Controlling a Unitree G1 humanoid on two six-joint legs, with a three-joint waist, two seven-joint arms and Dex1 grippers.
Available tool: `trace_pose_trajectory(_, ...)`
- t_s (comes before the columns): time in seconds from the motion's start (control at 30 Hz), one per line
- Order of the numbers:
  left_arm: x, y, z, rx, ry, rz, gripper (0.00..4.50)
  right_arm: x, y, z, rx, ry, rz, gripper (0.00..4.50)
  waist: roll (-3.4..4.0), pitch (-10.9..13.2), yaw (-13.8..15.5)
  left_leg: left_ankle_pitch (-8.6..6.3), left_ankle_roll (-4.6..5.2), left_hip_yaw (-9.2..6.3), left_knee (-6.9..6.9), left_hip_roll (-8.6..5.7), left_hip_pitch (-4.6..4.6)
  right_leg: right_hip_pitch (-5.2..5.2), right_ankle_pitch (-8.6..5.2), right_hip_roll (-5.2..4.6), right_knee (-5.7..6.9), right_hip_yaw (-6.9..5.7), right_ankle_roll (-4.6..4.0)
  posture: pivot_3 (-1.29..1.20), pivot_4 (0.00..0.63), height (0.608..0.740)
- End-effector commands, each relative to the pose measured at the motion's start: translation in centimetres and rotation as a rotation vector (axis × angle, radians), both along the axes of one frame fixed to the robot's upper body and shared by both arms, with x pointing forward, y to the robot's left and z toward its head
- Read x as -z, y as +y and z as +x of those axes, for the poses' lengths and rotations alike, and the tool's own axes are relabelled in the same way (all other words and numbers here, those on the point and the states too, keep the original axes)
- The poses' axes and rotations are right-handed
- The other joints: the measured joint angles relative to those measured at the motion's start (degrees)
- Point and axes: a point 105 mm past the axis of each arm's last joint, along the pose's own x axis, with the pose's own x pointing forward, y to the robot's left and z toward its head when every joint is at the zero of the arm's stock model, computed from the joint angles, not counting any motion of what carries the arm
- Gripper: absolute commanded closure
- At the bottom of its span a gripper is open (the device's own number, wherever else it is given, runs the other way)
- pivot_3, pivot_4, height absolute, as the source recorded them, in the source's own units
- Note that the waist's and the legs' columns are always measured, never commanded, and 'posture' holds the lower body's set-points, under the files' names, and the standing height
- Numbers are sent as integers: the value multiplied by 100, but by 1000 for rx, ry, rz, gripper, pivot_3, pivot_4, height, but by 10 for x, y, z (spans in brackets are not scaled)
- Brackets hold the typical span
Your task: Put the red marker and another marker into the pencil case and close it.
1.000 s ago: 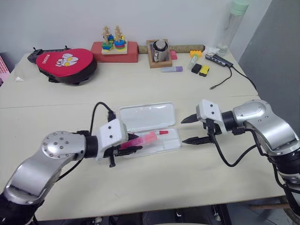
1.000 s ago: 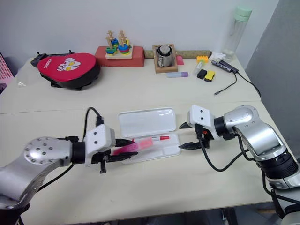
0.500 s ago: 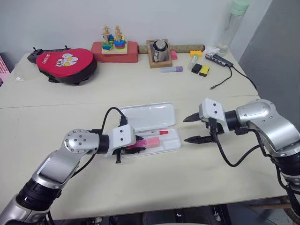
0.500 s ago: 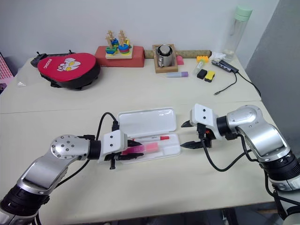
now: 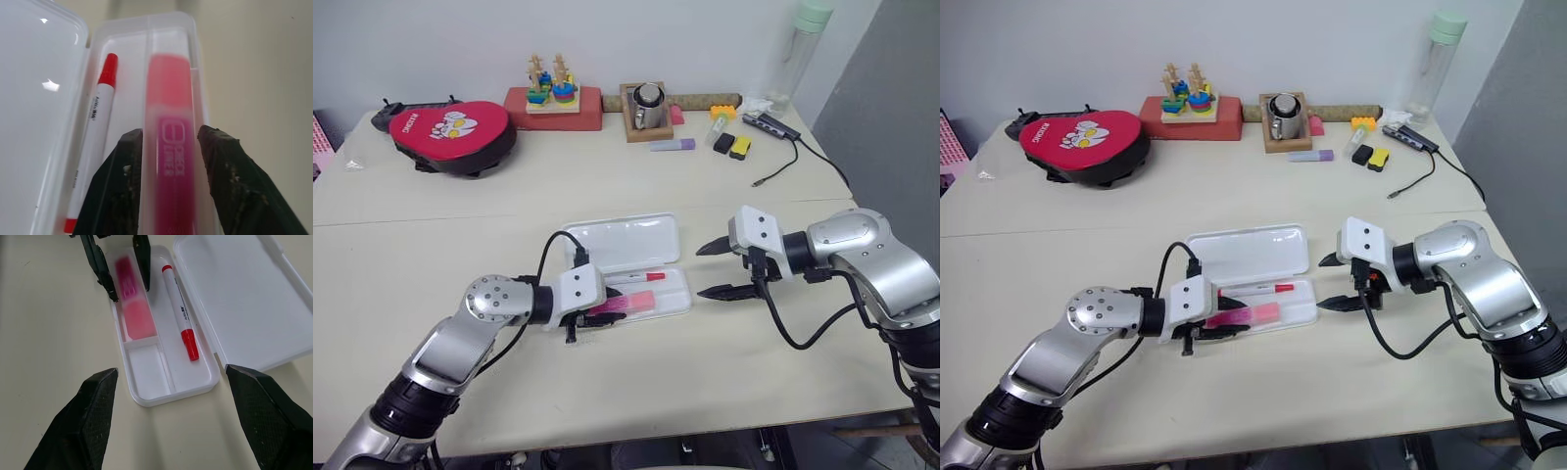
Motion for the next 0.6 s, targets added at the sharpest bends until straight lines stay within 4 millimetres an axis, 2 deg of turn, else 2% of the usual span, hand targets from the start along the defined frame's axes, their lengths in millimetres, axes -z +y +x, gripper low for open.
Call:
trace_pose_trajectory(0.03, -10, -2, 0, 25, -55, -5, 1543, -12, 1, -3, -16, -38, 10, 849, 0, 0, -3, 0, 0, 1, 0, 0, 0, 0, 0, 0, 0, 1, 0, 0, 150, 740)
trace_pose_trajectory(0.13, -11, 0, -4, 32, -14, -21, 1001, -12, 0, -3, -15, -39, 9, 849, 0, 0, -3, 0, 0, 0, -2, 0, 1, 0, 0, 0, 0, 0, 0, 0, 150, 740)
trace_pose_trajectory(0.3, -18, 2, -2, 8, -43, -36, 54, -12, 0, -3, -14, -38, 8, 849, 0, 0, -3, 0, 0, 0, 0, 0, 0, 0, 0, 0, 1, 0, 0, 0, 150, 740)
trace_pose_trajectory(0.37, -21, 3, -2, -1, -42, -50, 54, -12, 0, -2, -12, -38, 9, 849, 0, 0, -2, 0, 0, -1, 0, 0, 1, 0, 0, 0, 1, 0, 0, 0, 150, 740)
trace_pose_trajectory(0.47, -39, 11, -5, -33, -39, -102, 54, -12, -3, 3, 20, -48, 5, 849, 0, 0, -12, 0, 0, -1, 0, 0, 0, 0, 0, 0, 2, 0, 0, 0, 150, 740)
trace_pose_trajectory(0.6, -66, 29, -23, -74, 26, -183, 54, -10, -8, 11, 69, -64, -3, 849, 0, 0, -20, 0, 0, -2, -4, 3, 1, -2, 0, 0, 2, -1, 1, 0, 150, 740)
